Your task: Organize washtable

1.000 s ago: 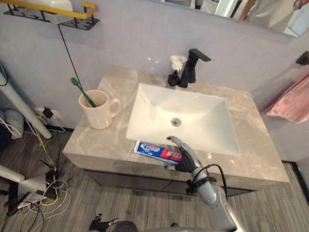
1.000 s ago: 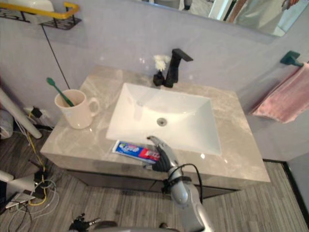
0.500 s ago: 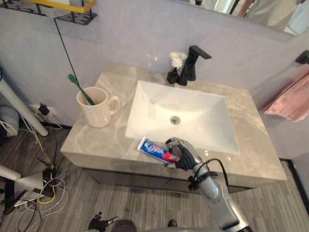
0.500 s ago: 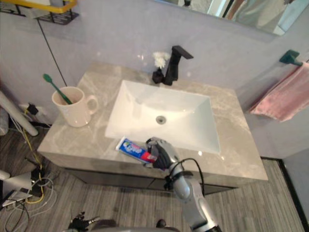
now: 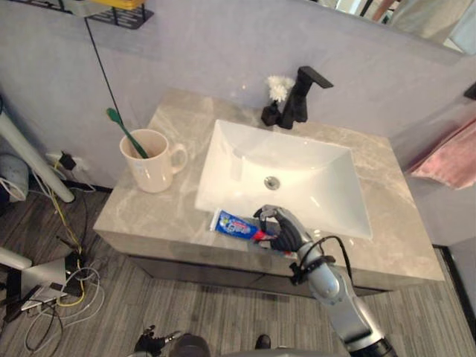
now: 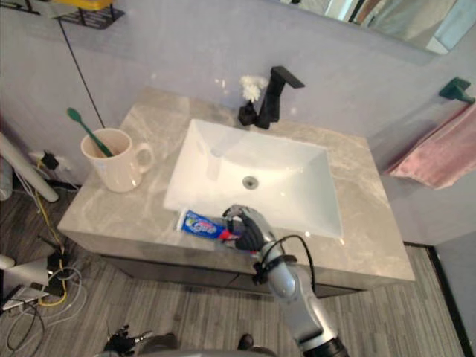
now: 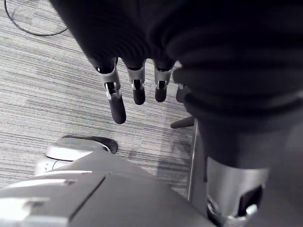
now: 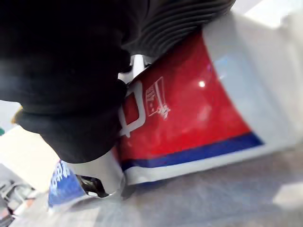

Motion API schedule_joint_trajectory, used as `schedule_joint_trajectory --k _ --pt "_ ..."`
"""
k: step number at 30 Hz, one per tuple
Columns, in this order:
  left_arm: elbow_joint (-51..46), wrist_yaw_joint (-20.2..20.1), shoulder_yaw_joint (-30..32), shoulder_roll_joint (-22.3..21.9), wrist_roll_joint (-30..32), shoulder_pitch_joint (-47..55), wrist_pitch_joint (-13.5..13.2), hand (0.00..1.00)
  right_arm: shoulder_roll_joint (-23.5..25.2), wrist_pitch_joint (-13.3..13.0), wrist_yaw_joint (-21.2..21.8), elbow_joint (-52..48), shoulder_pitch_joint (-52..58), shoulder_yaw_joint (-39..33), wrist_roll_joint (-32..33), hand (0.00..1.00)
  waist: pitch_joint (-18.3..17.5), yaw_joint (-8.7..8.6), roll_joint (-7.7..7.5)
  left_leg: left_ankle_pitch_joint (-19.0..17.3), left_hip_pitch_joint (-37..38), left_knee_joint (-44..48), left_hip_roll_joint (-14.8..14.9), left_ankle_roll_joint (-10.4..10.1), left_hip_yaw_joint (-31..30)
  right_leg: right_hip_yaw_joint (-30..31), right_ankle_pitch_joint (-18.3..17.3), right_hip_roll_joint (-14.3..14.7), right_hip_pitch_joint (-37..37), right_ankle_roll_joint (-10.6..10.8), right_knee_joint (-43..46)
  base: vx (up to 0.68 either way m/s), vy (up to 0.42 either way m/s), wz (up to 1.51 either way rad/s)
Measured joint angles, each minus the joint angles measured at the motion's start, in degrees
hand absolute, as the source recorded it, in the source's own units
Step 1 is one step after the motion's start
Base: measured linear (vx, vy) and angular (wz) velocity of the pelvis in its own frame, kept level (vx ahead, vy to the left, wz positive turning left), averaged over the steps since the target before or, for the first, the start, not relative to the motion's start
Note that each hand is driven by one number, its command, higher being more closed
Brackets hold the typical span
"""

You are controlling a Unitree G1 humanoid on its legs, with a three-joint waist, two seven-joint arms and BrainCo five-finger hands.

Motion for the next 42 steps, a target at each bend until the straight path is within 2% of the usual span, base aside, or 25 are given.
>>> schedule_joint_trajectory --k 3,7,12,15,17,18,20,25,29,32,36,39,42 --pt "0.01 0.08 0.61 -0.41 -0.61 0.12 0.01 0.0 0.11 -0.12 -1.01 -2.31 0.0 -0.19 0.11 1.0 0.27 -0.04 0.39 -0.05 0.28 0.06 -0.07 0.04 -0.44 -0.54 0.0 -0.04 0.54 -0.01 -0.01 -0.01 -0.001 0.08" --pt "0.06 0.42 2.58 -1.61 -1.81 0.4 -0.03 0.0 0.89 -2.43 -3.76 -6.4 -0.24 -1.73 2.04 1.0 0.9 0.0 1.32 -0.07 0.63 0.03 -0.12 0.08 -0.52 -0.69 0.0 -0.08 1.02 0.0 -0.13 0.0 -0.001 0.01" --pt "0.11 1.53 5.0 -2.22 -2.98 0.47 -0.18 0.0 0.82 -4.43 -6.96 -6.81 -0.46 -2.18 2.72 1.0 1.58 -0.04 2.33 -0.07 0.7 0.01 -0.23 0.08 -0.86 -1.05 -0.02 -0.06 1.63 0.01 -0.91 -0.01 -0.013 0.03" --pt "0.14 1.96 6.63 -2.79 -3.99 0.77 -0.26 0.0 0.75 -4.52 -7.62 -6.86 -0.45 -2.23 3.08 1.0 1.64 -0.25 2.9 -0.05 -0.04 0.37 -0.38 0.08 -1.75 -2.16 -0.03 -0.06 1.78 0.03 -1.41 0.0 -0.02 0.15" --pt "0.11 2.63 7.4 -3.31 -4.52 1.11 -0.32 0.0 0.18 -4.68 -8.47 -6.86 -0.45 -2.26 3.87 1.0 1.84 -0.12 3.88 -0.04 -0.21 0.53 -0.38 0.07 -2.5 -2.86 -0.06 0.03 2.18 0.05 -1.55 0.01 -0.022 0.23" --pt "0.08 2.76 7.75 -3.57 -4.78 1.47 -0.45 0.0 -0.25 -5.25 -8.88 -6.86 -0.39 -2.34 3.9 1.0 1.47 -0.23 3.85 -0.04 -0.19 0.66 -0.51 0.07 -3.25 -3.74 -0.07 0.02 2.76 0.06 -1.65 0.02 -0.014 0.23" --pt "-0.16 3.15 9.53 -3.82 -5.52 1.79 -0.91 0.0 -0.76 -6.34 -9.72 -6.86 -0.26 -2.51 4.25 1.0 1.36 0.0 4.88 -0.04 -0.26 0.65 -0.66 0.08 -3.77 -4.2 -0.17 -0.03 2.77 0.17 -1.78 0.0 -0.009 0.21" --pt "-6.31 5.27 15.64 -3.33 -5.95 4.37 -2.21 0.0 -2.2 -7.38 -9.88 -8.4 0.12 -4.1 5.07 1.0 0.9 -0.03 6.66 0.24 -1.04 0.72 -1.23 0.17 -5.64 -6.62 -0.49 -0.26 3.49 0.6 -2.45 0.01 -0.018 0.22" --pt "-20.3 7.75 20.26 -3.21 -5.97 7.81 -3.09 0.0 -3.76 -8.48 -10.76 -9.89 1.0 -6.36 7.25 1.0 0.03 0.43 7.28 0.63 -1.38 0.21 -1.49 0.19 -6.9 -8.1 -0.62 -0.3 3.6 0.54 -2.47 -0.01 -0.007 0.16" --pt "-36.52 9.5 22.56 -3.69 -5.85 9.49 -4.08 0.0 -3.95 -9.05 -11.46 -11.22 1.82 -7.73 8.34 1.0 -0.38 1.63 7.34 1.19 -2.07 -0.19 -2.2 0.18 -8.04 -9.44 -1.04 -0.84 3.6 0.94 -2.47 0.0 0.0 0.22" --pt "-58.89 12.67 24.58 -5.49 -5.68 10.5 -5.66 0.0 -4.77 -9.04 -12.06 -11.22 1.76 -8.98 8.84 1.0 -3.0 2.95 8.06 1.45 -2.67 -0.19 -2.88 0.2 -9.85 -11.48 -1.04 -1.13 3.81 0.94 -2.43 0.02 0.013 0.25" --pt "-72.46 13.89 24.22 -7.75 -5.94 10.51 -8.08 0.0 -4.85 -9.04 -12.06 -11.22 1.15 -8.99 9.01 1.0 -3.99 2.99 8.56 1.47 -2.63 0.14 -3.34 0.24 -11.08 -12.73 -1.05 -1.28 4.67 0.93 -2.42 0.02 0.019 0.21" --pt "-84.15 13.83 19.91 -8.27 -7.04 10.47 -10.1 0.0 -4.74 -9.04 -12.09 -11.23 -0.35 -9.01 9.55 1.0 -4.24 3.03 8.7 1.5 -2.57 0.57 -3.47 0.28 -11.6 -13.3 -1.05 -1.27 5.23 0.93 -2.38 -0.01 0.011 0.09"
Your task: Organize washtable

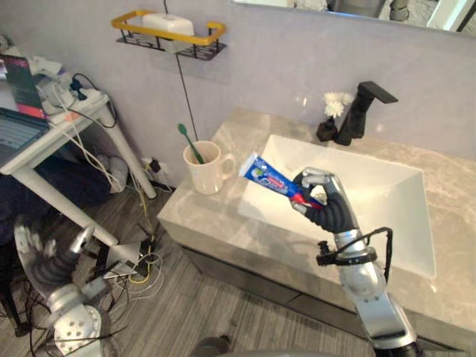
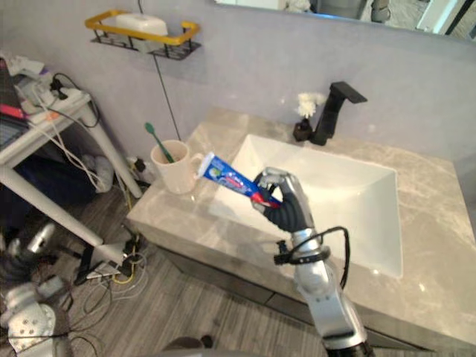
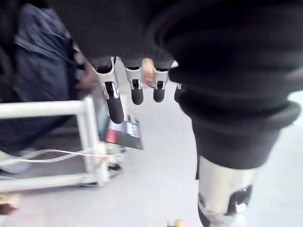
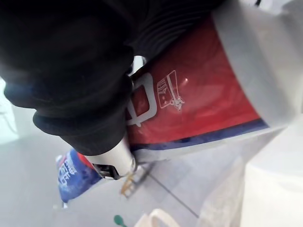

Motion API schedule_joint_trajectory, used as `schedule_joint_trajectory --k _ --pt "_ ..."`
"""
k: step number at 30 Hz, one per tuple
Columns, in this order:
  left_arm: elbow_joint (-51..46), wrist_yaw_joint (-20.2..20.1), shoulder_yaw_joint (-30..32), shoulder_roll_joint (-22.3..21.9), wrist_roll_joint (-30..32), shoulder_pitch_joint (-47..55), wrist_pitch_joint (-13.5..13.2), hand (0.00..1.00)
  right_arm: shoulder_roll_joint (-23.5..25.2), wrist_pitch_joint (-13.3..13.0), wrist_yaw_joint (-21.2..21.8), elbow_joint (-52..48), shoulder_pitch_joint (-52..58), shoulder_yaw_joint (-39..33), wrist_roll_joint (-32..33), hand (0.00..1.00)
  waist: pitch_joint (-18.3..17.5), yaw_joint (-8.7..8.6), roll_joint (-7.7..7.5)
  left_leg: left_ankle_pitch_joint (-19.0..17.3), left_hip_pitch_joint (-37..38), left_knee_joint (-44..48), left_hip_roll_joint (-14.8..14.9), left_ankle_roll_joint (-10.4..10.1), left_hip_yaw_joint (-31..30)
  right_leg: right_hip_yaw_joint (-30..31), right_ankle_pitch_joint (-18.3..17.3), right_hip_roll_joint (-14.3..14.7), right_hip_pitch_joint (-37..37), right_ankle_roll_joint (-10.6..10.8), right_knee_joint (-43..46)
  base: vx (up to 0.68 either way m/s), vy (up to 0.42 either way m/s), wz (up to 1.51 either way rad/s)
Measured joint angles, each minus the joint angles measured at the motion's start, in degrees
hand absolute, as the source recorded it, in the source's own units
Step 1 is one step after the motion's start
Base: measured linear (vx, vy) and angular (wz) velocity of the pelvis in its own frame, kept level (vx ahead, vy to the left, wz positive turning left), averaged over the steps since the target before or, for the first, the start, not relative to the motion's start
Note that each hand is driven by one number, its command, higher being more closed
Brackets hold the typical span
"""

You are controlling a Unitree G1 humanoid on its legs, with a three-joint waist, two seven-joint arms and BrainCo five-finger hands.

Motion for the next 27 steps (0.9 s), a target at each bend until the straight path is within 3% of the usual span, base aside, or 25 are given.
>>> schedule_joint_trajectory --k 5,10,19,27 --pt "-11.9 -0.26 -9.78 0.02 0.22 -0.19 -1.36 0.0 1.07 0.01 0.0 -0.02 -1.96 0.68 -0.01 1.0 -0.36 -0.18 0.08 0.15 0.61 0.21 0.0 0.12 0.11 0.17 -0.03 0.01 0.61 -0.04 0.02 -0.04 0.009 -0.02" --pt "-17.29 -1.65 -17.92 0.86 -1.87 -0.24 -1.78 0.0 1.2 0.06 -0.03 -0.05 -3.31 1.53 -0.01 1.0 -1.76 -0.19 0.1 0.9 0.94 -0.37 0.12 0.04 0.38 0.59 -0.04 0.04 0.47 -0.05 0.02 -0.04 0.006 -0.03" --pt "-18.54 -7.76 -29.6 6.2 -17.29 -1.89 -2.08 0.0 1.22 0.15 -2.25 -0.05 -5.64 3.56 1.65 1.0 -2.47 -0.3 -1.0 1.85 2.31 -1.89 0.55 -0.17 1.88 2.46 0.02 0.05 0.28 -0.02 0.05 -0.04 0.007 -0.09" --pt "-17.87 -9.01 -38.15 8.48 -22.62 -5.66 -1.35 0.0 1.32 0.22 -3.83 -0.03 -8.71 5.45 3.78 1.0 -2.71 -0.99 -1.38 2.39 3.51 -3.41 0.47 0.05 2.95 3.46 0.17 -0.37 0.22 0.2 0.05 0.01 0.021 -0.06"
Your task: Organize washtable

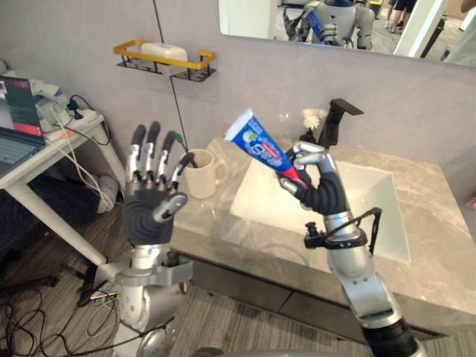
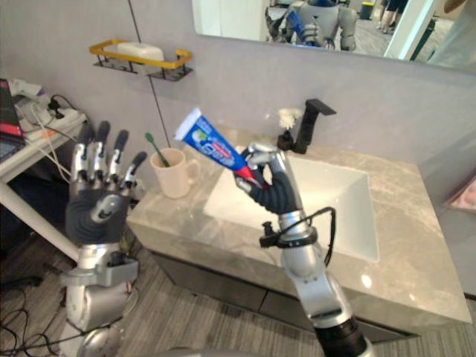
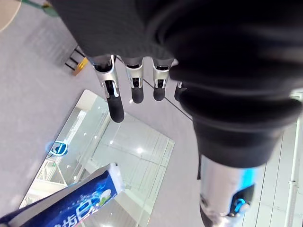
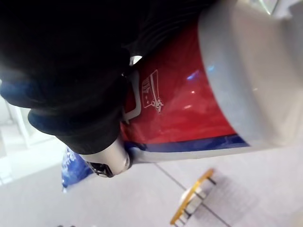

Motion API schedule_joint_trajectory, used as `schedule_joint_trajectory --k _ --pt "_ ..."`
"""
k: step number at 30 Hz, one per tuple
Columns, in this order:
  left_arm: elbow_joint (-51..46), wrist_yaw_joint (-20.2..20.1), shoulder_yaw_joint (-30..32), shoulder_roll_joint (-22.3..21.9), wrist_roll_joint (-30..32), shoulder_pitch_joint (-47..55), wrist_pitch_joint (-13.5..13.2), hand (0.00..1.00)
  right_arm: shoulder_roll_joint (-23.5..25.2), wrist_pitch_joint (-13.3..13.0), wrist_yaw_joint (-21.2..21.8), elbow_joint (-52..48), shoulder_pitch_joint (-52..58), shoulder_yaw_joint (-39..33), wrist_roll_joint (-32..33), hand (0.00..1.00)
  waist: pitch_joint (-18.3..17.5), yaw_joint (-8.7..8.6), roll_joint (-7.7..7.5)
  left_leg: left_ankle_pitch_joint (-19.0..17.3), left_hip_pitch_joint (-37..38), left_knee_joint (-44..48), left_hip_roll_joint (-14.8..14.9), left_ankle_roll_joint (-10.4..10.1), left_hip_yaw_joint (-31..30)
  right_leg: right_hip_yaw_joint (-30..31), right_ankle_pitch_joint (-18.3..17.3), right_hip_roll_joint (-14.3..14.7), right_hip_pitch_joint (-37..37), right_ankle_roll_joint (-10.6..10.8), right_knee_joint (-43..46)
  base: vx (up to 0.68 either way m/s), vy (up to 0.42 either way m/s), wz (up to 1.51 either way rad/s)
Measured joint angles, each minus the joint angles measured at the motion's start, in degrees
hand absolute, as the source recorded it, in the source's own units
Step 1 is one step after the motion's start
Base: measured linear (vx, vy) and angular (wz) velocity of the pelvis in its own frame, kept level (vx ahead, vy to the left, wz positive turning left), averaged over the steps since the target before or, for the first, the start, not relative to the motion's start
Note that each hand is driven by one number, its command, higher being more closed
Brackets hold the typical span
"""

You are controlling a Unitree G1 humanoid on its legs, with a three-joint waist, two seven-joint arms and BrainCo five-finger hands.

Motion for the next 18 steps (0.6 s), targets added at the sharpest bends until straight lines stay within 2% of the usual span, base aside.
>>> schedule_joint_trajectory --k 2,7,13,18 --pt "0.09 0.02 -1.24 0.05 -0.29 -0.44 0.02 0.0 0.45 0.0 -0.02 0.0 -0.56 0.34 0.02 1.0 -0.01 -0.64 -0.01 0.16 0.17 -0.42 -0.01 0.07 0.2 0.14 0.0 -0.09 -0.08 0.0 0.0 0.01 0.02 -0.05" --pt "4.36 0.17 -4.95 0.65 -1.36 -3.93 0.14 0.0 0.98 0.0 -1.01 0.08 -1.29 0.47 0.63 1.0 -0.01 -0.82 -0.02 0.17 0.27 -0.6 0.02 0.08 0.94 0.98 0.02 -0.18 -0.51 0.03 0.11 0.0 0.024 -0.08" --pt "5.51 0.32 -7.48 0.9 -3.33 -6.7 0.13 0.0 0.98 0.03 -1.14 0.59 -1.46 4.73 1.73 1.0 -0.05 -2.12 -0.07 0.68 1.1 -2.1 0.15 0.18 1.8 1.75 0.05 -0.3 -0.89 0.05 0.26 0.0 0.019 -0.07" --pt "6.7 0.45 -9.67 1.52 -4.76 -10.17 0.14 0.0 0.93 0.04 -1.07 1.05 -2.24 6.56 1.86 1.0 -0.12 -2.37 -0.19 0.68 1.42 -2.41 0.31 0.18 2.45 2.6 0.05 -0.26 -1.12 0.05 0.32 0.0 0.018 -0.06"
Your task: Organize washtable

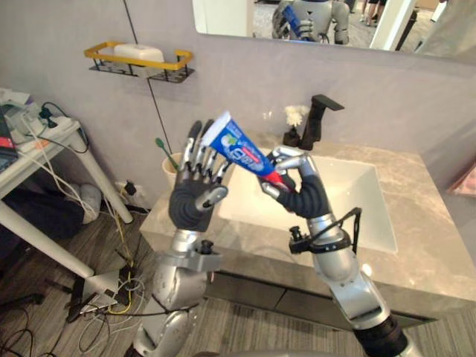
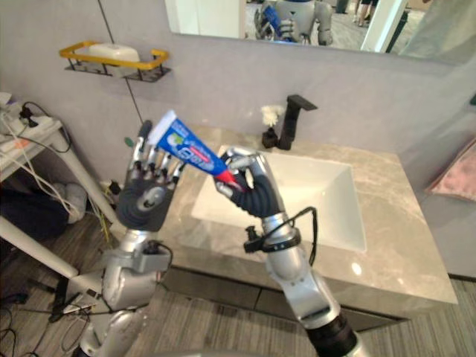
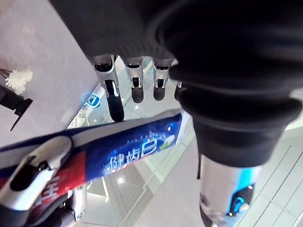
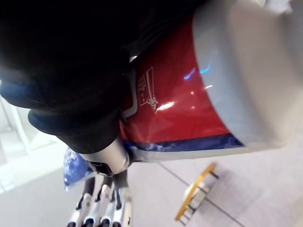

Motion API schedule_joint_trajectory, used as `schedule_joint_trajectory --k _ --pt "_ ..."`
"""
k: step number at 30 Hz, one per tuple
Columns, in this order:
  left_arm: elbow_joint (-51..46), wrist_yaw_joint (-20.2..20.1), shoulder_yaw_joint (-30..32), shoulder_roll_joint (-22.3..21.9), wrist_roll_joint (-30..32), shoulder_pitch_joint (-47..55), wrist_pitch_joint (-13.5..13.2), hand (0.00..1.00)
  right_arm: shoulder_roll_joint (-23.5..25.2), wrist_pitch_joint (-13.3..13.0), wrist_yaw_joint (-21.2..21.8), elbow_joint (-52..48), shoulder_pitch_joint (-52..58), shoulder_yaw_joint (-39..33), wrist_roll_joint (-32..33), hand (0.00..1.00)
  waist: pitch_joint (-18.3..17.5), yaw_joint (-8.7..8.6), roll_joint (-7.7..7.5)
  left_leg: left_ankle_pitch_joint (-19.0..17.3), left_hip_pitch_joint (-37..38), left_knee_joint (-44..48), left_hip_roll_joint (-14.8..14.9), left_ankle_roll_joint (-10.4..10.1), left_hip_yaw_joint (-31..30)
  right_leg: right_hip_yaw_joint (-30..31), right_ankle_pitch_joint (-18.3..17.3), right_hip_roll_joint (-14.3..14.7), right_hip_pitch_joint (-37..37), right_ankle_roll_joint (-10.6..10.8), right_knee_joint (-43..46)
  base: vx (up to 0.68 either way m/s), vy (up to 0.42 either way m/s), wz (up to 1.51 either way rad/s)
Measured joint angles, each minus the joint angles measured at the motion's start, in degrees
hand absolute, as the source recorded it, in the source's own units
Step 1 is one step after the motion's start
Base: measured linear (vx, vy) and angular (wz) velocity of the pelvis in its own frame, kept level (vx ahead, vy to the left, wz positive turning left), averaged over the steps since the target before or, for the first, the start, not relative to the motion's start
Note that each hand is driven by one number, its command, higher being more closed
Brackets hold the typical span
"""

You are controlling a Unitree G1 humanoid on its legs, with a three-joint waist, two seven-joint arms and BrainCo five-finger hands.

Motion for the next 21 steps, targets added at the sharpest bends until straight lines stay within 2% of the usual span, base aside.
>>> schedule_joint_trajectory --k 11,12,16,21 --pt "3.46 0.98 -3.86 0.09 -4.11 -5.09 -0.14 0.0 0.06 0.03 0.2 2.36 -1.8 3.55 2.37 1.0 -0.35 -0.23 -0.49 0.07 0.02 -0.26 0.35 -0.07 0.83 0.68 0.0 0.13 -0.82 0.0 0.5 -0.01 0.01 -0.04" --pt "3.46 0.97 -3.91 0.11 -4.24 -5.18 -0.15 1.0 0.04 0.03 0.2 2.36 -1.8 3.8 2.43 1.0 -0.37 -0.38 -0.52 0.07 0.04 -0.28 0.36 -0.07 0.92 0.78 0.0 0.13 -0.85 -0.01 0.5 -0.01 0.015 -0.03" --pt "3.87 1.08 -4.16 0.12 -5.28 -6.16 -0.25 1.0 0.02 -0.01 0.22 2.45 -2.93 4.42 2.57 1.0 -0.48 -1.4 -0.66 0.64 0.49 -1.3 0.39 -0.04 1.11 0.99 0.03 0.1 -0.97 -0.04 0.53 0.0 0.0 0.0" --pt "4.53 1.47 -4.32 0.08 -5.35 -8.59 -0.34 1.0 0.08 -0.23 0.25 2.49 -3.57 4.98 2.61 1.0 -0.9 -1.58 -0.75 0.77 0.7 -1.76 0.5 -0.05 1.68 1.61 0.08 0.14 -1.3 -0.06 0.54 -0.01 0.011 -0.05"
